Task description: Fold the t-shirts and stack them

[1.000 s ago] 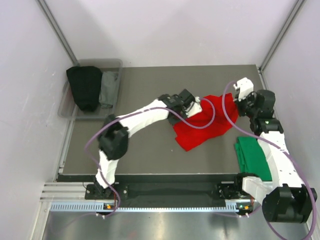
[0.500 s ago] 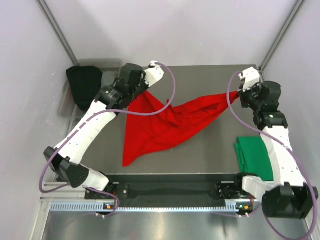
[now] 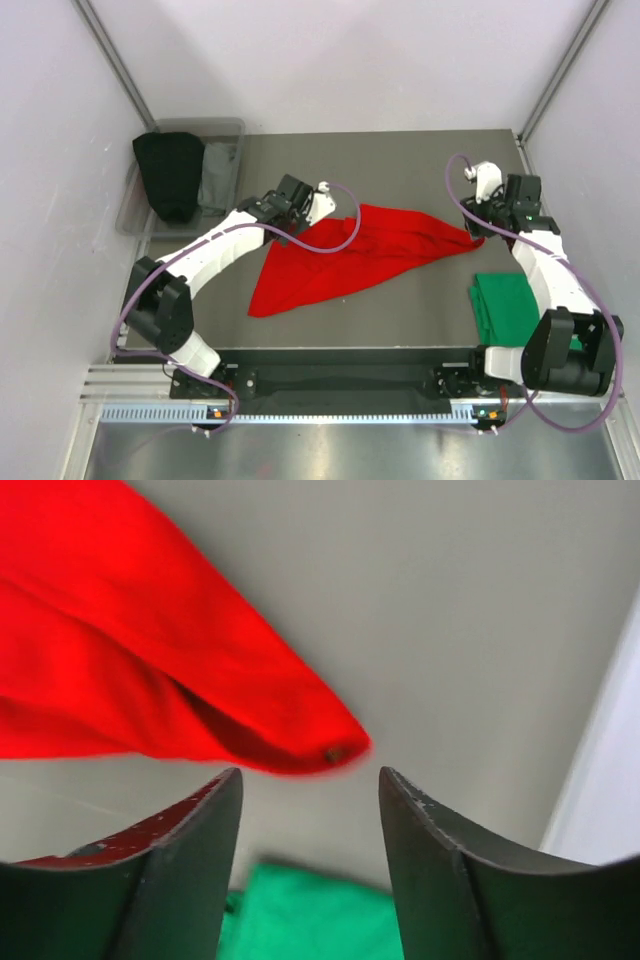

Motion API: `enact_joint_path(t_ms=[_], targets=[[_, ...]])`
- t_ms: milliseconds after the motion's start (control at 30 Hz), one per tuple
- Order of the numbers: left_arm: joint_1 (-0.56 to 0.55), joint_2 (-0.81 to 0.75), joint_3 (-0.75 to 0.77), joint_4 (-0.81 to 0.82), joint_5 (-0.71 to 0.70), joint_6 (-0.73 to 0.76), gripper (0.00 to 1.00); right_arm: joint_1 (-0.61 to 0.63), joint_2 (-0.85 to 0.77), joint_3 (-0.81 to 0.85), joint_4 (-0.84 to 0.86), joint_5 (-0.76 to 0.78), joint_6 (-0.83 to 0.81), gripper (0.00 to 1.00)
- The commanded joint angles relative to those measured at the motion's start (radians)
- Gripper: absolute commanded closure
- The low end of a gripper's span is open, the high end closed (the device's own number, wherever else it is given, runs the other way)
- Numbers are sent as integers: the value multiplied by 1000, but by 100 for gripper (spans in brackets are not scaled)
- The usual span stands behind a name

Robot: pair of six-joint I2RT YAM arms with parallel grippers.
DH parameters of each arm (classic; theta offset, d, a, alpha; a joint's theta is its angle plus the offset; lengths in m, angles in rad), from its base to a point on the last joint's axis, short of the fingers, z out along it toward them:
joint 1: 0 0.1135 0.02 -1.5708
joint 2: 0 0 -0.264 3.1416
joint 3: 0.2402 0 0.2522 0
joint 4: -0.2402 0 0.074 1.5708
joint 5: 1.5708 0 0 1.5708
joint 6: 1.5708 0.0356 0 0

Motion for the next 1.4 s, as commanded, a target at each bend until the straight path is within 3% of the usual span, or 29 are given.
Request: enact_joint_path(t_ms=[0, 167, 267, 433, 533, 700, 1033, 1367], targets=[[3, 29, -29, 73, 47, -71, 100, 53, -6, 140, 12, -217, -6, 42], [6, 103, -92, 117, 99, -137, 100, 227, 245, 381, -89, -324, 5, 43], [29, 103, -112, 130, 143, -174, 100, 340, 397, 467, -101, -251, -12, 46], [145, 106, -110, 118, 234, -238, 100, 512, 496, 538, -72, -133, -96, 48], [211, 92, -121, 114, 318, -271, 100, 538, 557, 600, -74, -114, -89, 48], [259, 51, -158, 142, 320, -277, 100, 587, 635, 644, -69, -99, -72, 48], [294, 25, -174, 151, 347, -287, 100, 641, 755, 722, -86, -45, -63, 48], [303, 17, -174, 156, 361, -290, 100, 649, 769, 714, -72, -15, -52, 48]])
